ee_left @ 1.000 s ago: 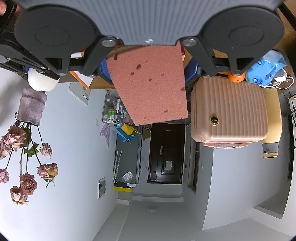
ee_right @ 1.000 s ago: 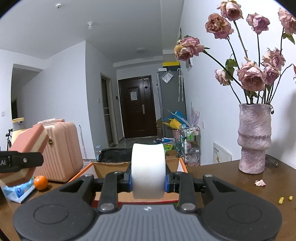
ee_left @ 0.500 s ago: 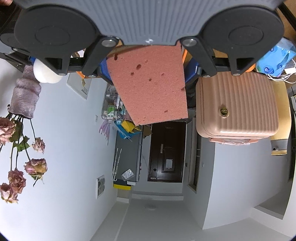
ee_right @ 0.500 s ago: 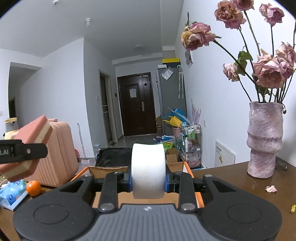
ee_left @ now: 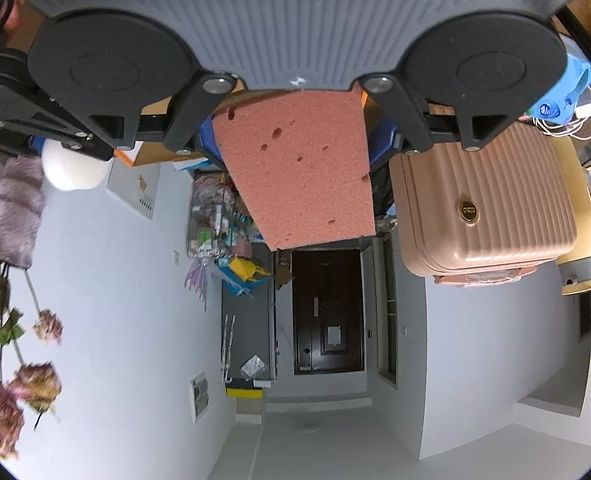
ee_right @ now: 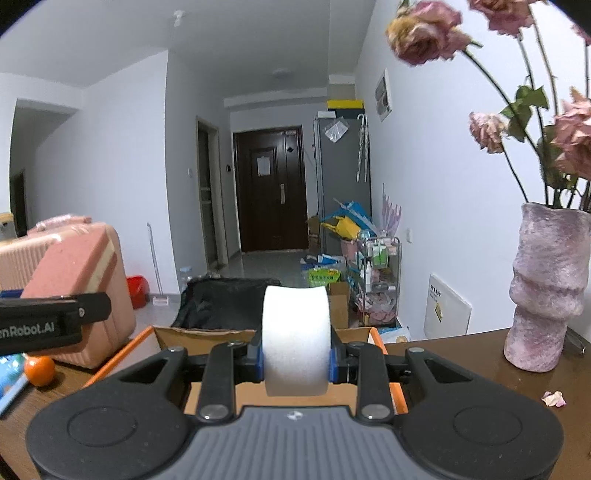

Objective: Organize soft objects
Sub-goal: 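Lower both sponges into the cardboard box and open both grippers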

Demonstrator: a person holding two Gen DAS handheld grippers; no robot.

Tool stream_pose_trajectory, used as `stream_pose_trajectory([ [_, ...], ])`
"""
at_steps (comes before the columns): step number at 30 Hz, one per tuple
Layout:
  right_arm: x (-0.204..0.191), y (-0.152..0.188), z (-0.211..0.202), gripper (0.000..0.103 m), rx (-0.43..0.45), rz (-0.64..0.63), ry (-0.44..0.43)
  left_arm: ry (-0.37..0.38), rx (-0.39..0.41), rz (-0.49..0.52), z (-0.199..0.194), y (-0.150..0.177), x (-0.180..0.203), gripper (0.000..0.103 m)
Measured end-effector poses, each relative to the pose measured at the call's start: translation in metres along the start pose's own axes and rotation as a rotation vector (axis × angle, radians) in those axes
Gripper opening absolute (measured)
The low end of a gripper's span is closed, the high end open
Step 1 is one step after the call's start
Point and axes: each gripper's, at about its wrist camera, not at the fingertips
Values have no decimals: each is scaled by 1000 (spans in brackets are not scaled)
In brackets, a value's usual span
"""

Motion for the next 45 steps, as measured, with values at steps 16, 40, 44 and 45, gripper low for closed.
stream_pose_trajectory([
  [16, -2, 20, 64, 30, -252, -67, 15, -16, -243, 89, 87, 32, 20, 81],
  [40, 20, 30, 21, 103, -145, -6, 28, -70, -235, -48, 67, 42, -11, 103],
  [44, 20, 35, 0, 103, -114, -14, 28, -66, -211, -41, 49, 51, -14, 103],
  [45, 19, 37, -5, 103, -108, -10, 25, -61, -208, -38, 44, 53, -16, 103],
])
Point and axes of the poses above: each gripper's, at about its wrist camera, not at the fingertips, and z roughly the way its jaws point, x to its right, y to its underside, and after that the axes turned 4 degrees about -y, right-handed
